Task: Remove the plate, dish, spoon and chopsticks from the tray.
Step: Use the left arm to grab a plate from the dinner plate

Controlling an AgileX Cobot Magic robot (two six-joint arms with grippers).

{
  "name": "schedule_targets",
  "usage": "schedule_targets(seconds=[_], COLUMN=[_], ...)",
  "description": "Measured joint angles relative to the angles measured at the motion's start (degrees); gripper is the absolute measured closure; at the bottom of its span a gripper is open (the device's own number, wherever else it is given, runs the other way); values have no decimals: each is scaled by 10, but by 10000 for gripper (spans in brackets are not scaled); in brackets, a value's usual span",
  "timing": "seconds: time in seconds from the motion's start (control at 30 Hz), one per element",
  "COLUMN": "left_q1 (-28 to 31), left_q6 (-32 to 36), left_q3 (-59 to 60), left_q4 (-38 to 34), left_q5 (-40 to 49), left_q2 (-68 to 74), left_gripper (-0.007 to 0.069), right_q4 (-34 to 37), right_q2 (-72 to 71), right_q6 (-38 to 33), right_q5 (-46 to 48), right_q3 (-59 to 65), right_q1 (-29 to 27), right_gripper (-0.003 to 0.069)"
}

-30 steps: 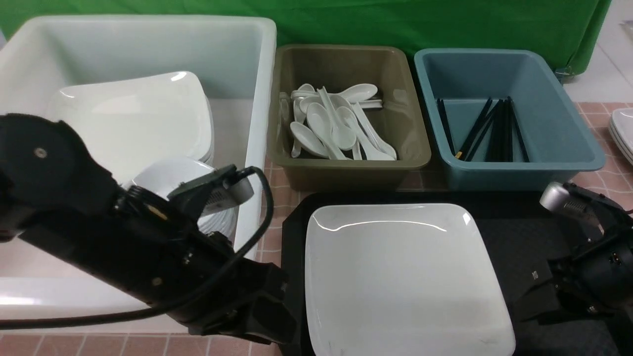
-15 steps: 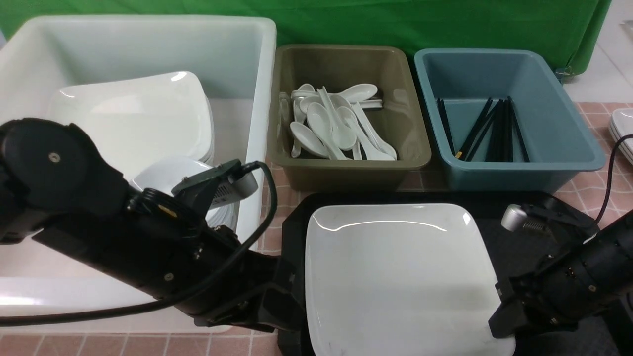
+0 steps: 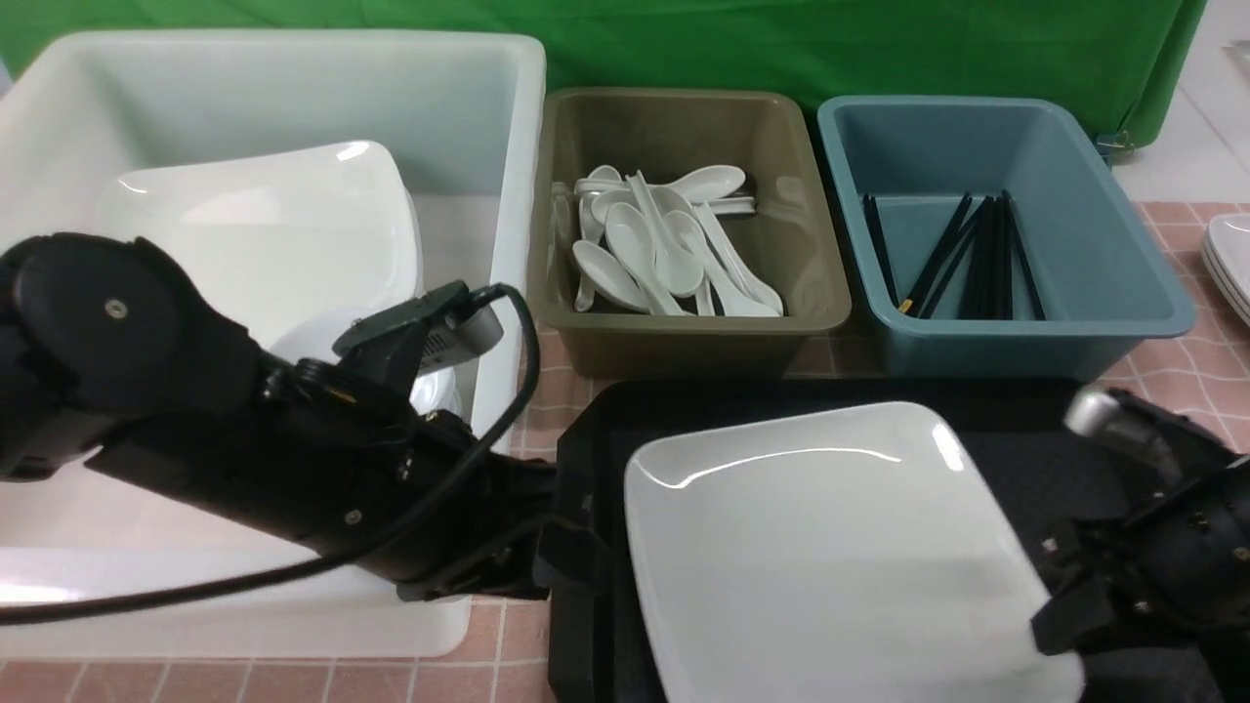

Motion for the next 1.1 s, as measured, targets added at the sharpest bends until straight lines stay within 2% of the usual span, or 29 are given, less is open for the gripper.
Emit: schedule_targets(seconds=[0.13,0.27,0.33,0.4,0.67,0.8,0.93,0.97,1.0,1.1], left_q1=[-1,-2,-1,-11,-77,-85,-86,-87,-87,-97], left_q6=[28,105,124,165,187,179,133,110,110,22], left_q3=[-4,-12,-12,-15,-43,-60,-91,-104,-106,-144], left_q4=[-47,-151,-171,-225,-269,-243,-151,-107,-107,36], left_q5=[-17,-13,-9,-16,-81,-74,-26,-4,-1,59], left_q2=[26,69,76,94,135,143,145,145,145,139], left_gripper=[274,215,200,176,172,172,172,176,178,221], right_q4=[-7,-24,-25,-27,-28,-32,-32,-31,-31,-29], right_q2=[-3,-3,-3,-4,-4,-4,-4,-4,-4,-4], right_q6=[-1,7,8,8,9,9,9,9,9,9], right_q5=[10,11,11,11,11,11,11,11,11,11], right_q3=[0,0,0,0,0,0,0,0,0,0], right_q1=[-31,-48,-50,-51,-51,-52,-52,-52,-52,-52], right_gripper=[544,544,544,544,544,544,544,544,544,544])
